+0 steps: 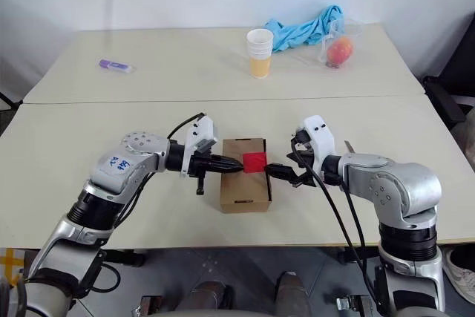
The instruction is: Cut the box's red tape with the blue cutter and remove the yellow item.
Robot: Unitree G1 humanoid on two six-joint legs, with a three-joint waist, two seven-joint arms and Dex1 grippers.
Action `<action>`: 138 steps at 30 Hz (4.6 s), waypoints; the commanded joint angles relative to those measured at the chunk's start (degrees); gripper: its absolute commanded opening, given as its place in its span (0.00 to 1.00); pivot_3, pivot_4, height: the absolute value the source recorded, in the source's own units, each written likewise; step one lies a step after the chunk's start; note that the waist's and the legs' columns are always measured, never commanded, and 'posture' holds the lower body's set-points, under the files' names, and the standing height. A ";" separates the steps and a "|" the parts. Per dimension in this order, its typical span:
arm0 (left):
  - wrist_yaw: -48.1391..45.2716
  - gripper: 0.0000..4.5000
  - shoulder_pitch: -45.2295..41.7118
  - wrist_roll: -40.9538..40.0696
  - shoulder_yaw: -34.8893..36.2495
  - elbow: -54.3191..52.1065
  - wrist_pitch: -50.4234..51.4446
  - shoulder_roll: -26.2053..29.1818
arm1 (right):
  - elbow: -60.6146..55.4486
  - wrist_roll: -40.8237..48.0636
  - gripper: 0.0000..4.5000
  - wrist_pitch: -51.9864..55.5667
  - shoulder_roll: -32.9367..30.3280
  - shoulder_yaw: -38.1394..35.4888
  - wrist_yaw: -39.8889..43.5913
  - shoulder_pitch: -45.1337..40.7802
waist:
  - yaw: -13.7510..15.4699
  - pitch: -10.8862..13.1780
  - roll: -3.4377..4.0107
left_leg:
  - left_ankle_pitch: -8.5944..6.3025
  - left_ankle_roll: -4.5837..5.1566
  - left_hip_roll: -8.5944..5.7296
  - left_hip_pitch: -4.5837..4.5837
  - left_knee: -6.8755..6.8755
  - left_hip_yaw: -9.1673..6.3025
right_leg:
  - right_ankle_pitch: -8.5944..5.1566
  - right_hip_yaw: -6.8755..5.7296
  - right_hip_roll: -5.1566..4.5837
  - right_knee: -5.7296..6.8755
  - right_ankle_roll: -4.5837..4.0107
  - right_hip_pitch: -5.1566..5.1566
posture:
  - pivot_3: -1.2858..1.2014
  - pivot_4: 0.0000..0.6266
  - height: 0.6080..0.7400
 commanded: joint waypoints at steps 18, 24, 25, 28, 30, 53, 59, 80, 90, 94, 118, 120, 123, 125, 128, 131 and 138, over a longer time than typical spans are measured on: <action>0.00 0.00 1.05 2.75 -2.74 1.20 -0.24 0.53 | 1.77 -4.82 0.99 1.00 -1.24 7.23 -5.52 -4.90 | -0.07 -0.03 0.00 | 0.00 0.00 0.00 0.01 -0.03 -0.02 | 0.00 0.00 0.00 -0.09 0.00 0.01 | 0.52 0.24 1.00; 0.51 0.00 1.12 2.94 -3.15 0.95 -0.06 0.39 | 0.95 -15.87 0.99 -10.63 -11.40 23.18 -5.24 -6.63 | 0.33 -0.05 -0.04 | 0.00 0.01 -0.04 0.01 -0.01 -0.03 | 0.00 -0.01 -0.01 -0.13 0.00 0.02 | 0.52 0.24 1.00; 0.65 0.00 1.14 2.99 -3.23 0.92 0.10 0.42 | 1.03 -16.15 0.99 -11.41 -11.50 23.27 -5.18 -6.34 | 0.47 -0.05 -0.06 | 0.00 0.01 -0.06 0.01 -0.01 -0.03 | 0.00 -0.01 -0.02 -0.14 0.01 0.02 | 0.52 0.24 1.00; 0.87 0.00 1.44 3.77 -4.04 0.87 0.14 0.88 | 0.91 -18.06 0.99 -13.81 -12.81 24.10 -4.39 -5.20 | 0.50 -0.05 -0.07 | 0.00 0.02 -0.05 -0.02 -0.02 -0.02 | 0.01 -0.01 -0.01 -0.16 0.01 0.00 | 0.52 0.24 1.00; 0.95 0.00 1.59 4.21 -4.56 0.95 0.26 1.05 | 1.15 -20.05 0.99 -16.02 -14.31 24.93 -3.84 -4.18 | 0.53 -0.05 -0.07 | -0.01 0.02 -0.02 -0.02 -0.02 -0.02 | 0.01 -0.02 0.01 -0.17 0.01 0.00 | 0.52 0.24 1.00; 0.64 0.00 2.45 3.87 -3.57 -0.15 0.66 1.74 | 19.14 2.08 0.99 -8.79 -16.42 -0.81 22.53 2.17 | 0.81 -0.07 -0.12 | -0.01 0.01 0.08 0.06 -0.09 0.05 | 0.01 -0.02 0.07 -0.39 0.01 0.10 | 0.52 0.24 1.00; 0.92 0.00 2.40 3.62 -3.52 -0.70 1.42 1.22 | 23.85 1.01 0.99 -8.21 -13.88 7.34 24.91 -1.14 | 0.82 -0.05 -0.10 | 0.01 -0.03 0.09 0.05 -0.08 0.02 | 0.01 -0.04 0.04 -0.36 0.01 0.07 | 0.52 0.24 1.00; 1.50 0.00 2.90 3.48 -2.38 -2.49 3.17 2.06 | 42.56 -4.00 0.27 -7.19 -3.93 19.95 30.30 -12.36 | -0.07 -0.10 -0.15 | 0.01 -0.03 0.07 0.07 -0.08 0.00 | 0.01 -0.05 0.03 -0.33 0.01 0.07 | 0.52 0.24 1.00; 0.42 0.00 3.19 3.29 -1.92 -2.59 3.01 3.85 | 43.83 -6.64 0.00 -6.87 -2.49 23.49 31.75 -13.27 | -0.25 -0.52 -0.74 | -0.01 -0.08 0.13 0.15 -0.09 -0.03 | 0.00 -0.06 0.07 -0.29 -0.01 0.10 | 0.52 0.24 1.00; -1.42 0.00 3.38 2.88 -2.42 -2.62 3.31 5.08 | 44.29 -8.29 0.00 -6.23 -3.88 21.99 28.79 -15.13 | -0.18 -0.61 -0.89 | -0.01 -0.08 0.08 0.33 -0.07 -0.06 | 0.04 -0.06 0.04 -0.33 -0.08 0.29 | 0.52 0.24 1.00; 10.48 0.00 -1.75 10.25 -6.66 14.51 -12.56 -18.71 | 29.93 -3.34 0.00 10.57 -26.98 25.37 28.22 -29.89 | 2.82 -0.30 -0.35 | -0.02 0.08 -0.02 -0.42 -0.09 -0.20 | 0.29 -0.43 -0.05 -1.15 0.10 0.05 | 0.52 0.24 1.00; 10.96 0.00 -0.86 10.54 -6.67 13.99 -12.15 -18.25 | 28.42 -3.67 0.00 10.65 -27.66 28.68 26.82 -32.85 | 2.77 -0.29 -0.33 | -0.03 0.08 -0.02 -0.42 -0.10 -0.20 | 0.29 -0.43 -0.05 -1.16 0.10 0.04 | 0.52 0.24 1.00; 11.50 0.00 0.33 10.53 -6.78 12.73 -10.92 -17.68 | 26.81 -2.17 0.00 10.65 -30.06 37.07 26.25 -37.99 | 2.83 -0.27 -0.30 | -0.03 0.08 -0.02 -0.42 -0.10 -0.18 | 0.29 -0.40 -0.05 -1.16 0.10 0.01 | 0.52 0.24 1.00; 11.81 0.00 0.99 10.27 -6.76 11.75 -10.50 -17.70 | 27.24 0.84 0.00 10.65 -30.41 39.37 25.84 -40.50 | 3.15 -0.26 -0.31 | -0.03 0.08 -0.03 -0.42 -0.08 -0.22 | 0.29 -0.43 -0.05 -1.16 0.10 0.04 | 0.52 0.24 1.00; 12.78 0.00 1.85 9.83 -6.34 10.72 -10.11 -18.34 | 26.88 4.37 0.00 10.65 -30.44 43.20 23.31 -43.67 | 3.31 -0.26 -0.31 | -0.04 0.13 -0.09 -0.42 -0.06 -0.29 | 0.34 -0.46 -0.08 -1.23 0.11 0.14 | 0.52 0.24 1.00; 14.15 0.00 2.18 9.88 -6.04 10.14 -9.63 -19.39 | 25.97 5.90 0.00 10.65 -31.27 47.50 19.15 -45.86 | 3.57 -0.26 -0.31 | -0.04 0.15 -0.09 -0.43 -0.04 -0.29 | 0.39 -0.47 -0.08 -1.30 0.12 0.17 | 0.52 0.24 1.00; 16.42 0.00 2.87 10.18 -4.68 11.67 -10.57 -20.20 | 22.22 16.34 0.00 10.65 -31.38 48.71 7.69 -50.59 | 3.86 -0.26 -0.31 | -0.04 0.15 -0.06 -0.44 -0.06 -0.26 | 0.39 -0.47 -0.06 -1.31 0.12 0.12 | 0.52 0.24 1.00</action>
